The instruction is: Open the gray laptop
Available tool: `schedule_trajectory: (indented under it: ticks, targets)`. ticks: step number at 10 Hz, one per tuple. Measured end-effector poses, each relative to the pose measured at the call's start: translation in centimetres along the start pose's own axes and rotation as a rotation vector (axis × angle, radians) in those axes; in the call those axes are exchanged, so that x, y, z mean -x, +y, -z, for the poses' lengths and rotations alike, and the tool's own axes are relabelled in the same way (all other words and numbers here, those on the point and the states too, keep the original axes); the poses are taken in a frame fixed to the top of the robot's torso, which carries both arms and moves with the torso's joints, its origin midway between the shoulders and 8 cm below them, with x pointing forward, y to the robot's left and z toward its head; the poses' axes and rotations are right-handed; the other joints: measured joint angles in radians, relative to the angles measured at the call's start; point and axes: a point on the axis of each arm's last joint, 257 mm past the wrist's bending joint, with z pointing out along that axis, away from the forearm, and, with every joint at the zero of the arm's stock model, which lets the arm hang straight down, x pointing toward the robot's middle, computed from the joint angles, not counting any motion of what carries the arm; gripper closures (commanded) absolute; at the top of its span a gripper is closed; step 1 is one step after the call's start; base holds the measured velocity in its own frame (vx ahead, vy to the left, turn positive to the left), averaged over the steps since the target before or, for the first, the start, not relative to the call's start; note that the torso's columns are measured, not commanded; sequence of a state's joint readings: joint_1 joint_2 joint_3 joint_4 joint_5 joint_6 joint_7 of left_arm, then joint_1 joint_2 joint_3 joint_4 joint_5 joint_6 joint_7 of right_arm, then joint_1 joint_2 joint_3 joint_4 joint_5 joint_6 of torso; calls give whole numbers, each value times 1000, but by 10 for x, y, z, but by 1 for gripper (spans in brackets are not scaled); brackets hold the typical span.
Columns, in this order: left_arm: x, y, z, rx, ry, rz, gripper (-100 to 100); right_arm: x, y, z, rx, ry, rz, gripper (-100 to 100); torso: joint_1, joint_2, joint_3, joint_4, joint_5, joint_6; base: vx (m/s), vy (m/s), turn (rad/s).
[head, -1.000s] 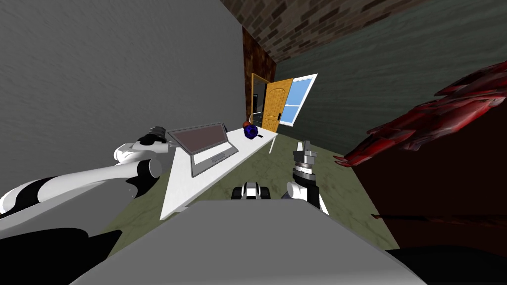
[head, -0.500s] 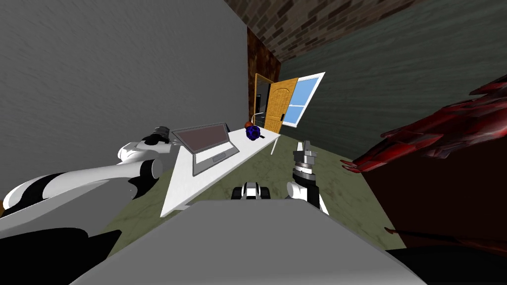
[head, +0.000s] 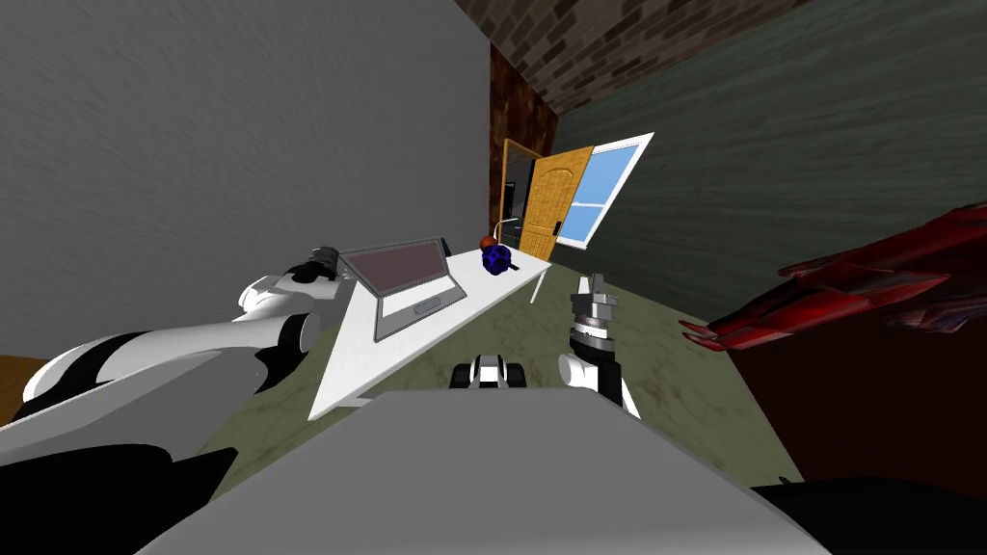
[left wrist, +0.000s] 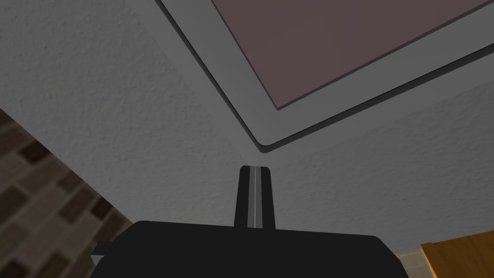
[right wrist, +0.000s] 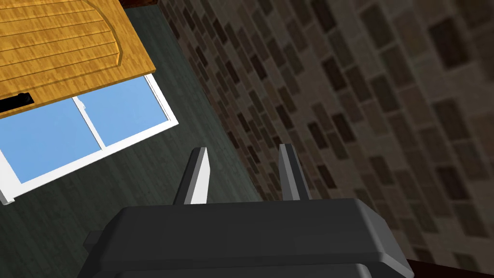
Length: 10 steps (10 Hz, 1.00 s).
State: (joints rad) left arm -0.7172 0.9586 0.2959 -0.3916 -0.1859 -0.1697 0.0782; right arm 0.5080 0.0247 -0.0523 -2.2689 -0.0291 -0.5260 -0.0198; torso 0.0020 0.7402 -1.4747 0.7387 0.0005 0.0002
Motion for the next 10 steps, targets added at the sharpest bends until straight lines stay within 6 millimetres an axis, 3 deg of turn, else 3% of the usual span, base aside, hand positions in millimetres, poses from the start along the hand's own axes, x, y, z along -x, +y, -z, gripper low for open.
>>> schedule_trajectory:
  ticks: [10]
  targets:
    - [17, -15, -14, 118, -52, 200, -100, 0, 0, 0, 0, 0, 0, 0, -3, -3, -2, -1, -1, 0, 61, -72, 17]
